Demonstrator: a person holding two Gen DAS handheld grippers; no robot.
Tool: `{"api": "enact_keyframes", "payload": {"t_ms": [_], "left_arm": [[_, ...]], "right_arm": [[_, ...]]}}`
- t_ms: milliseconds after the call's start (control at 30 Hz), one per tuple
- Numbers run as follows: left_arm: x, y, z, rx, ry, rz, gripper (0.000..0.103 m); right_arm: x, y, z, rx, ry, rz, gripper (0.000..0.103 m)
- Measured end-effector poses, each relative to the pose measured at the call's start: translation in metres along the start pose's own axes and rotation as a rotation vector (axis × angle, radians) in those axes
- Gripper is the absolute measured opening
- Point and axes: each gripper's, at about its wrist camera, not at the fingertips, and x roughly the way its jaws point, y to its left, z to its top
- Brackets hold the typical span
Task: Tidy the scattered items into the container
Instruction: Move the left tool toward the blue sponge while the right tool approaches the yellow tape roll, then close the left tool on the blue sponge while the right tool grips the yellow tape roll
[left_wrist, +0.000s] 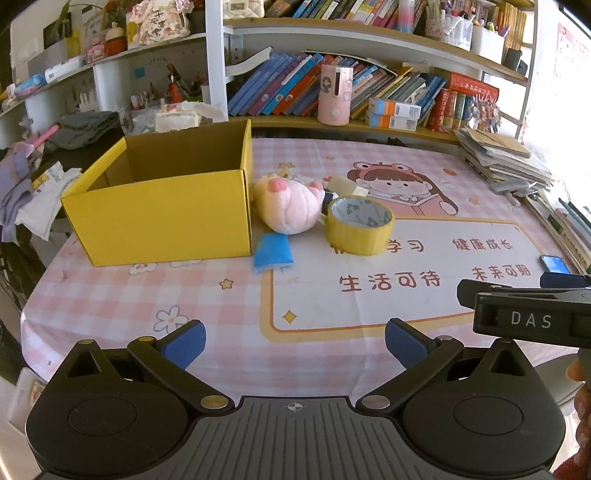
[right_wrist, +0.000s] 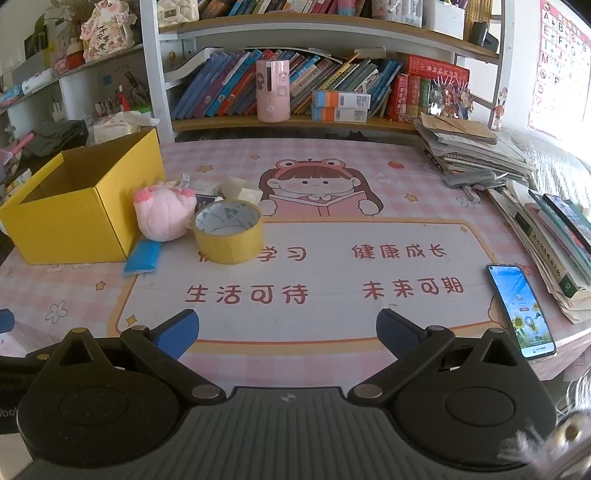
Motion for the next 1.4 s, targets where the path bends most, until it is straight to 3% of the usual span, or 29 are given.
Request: {"api": "enact_keyframes", "payload": {"t_ms": [233, 533, 667, 833, 1033, 1400], "left_arm": [[0.002, 0.004, 0.0, -0.011, 0.01, 0.011, 0.103], [0.011, 0.007, 0.005, -0.075, 0.014, -0.029, 0.102], [0.02, -0.002, 0.012, -0.075, 0.009, -0.027, 0.102], [0.034, -0.012, 0.028, -0.067, -0.008, 0.037, 0.099], [0.068, -0.012, 0.044, -0.139, 0.046, 0.083, 0.073], [0.111, -0.013, 0.058, -0.187, 0.035, 0.178, 0.071]], "right_arm": [[0.002, 0.006, 0.001, -0.006, -0.003, 0.001, 0.103], [0.018, 0.007, 0.015, -0.047, 0.023, 0.106, 0.1], [0.035, 0.003, 0.026, -0.081, 0.042, 0.146, 0.089], [0.07, -0.001, 0.05, -0.125, 0.089, 0.205, 0.076], [0.109, -0.003, 0.076, -0.201, 0.122, 0.294, 0.075], [0.166, -0.003, 0.1, -0.269, 0.2, 0.384, 0.076]]}}
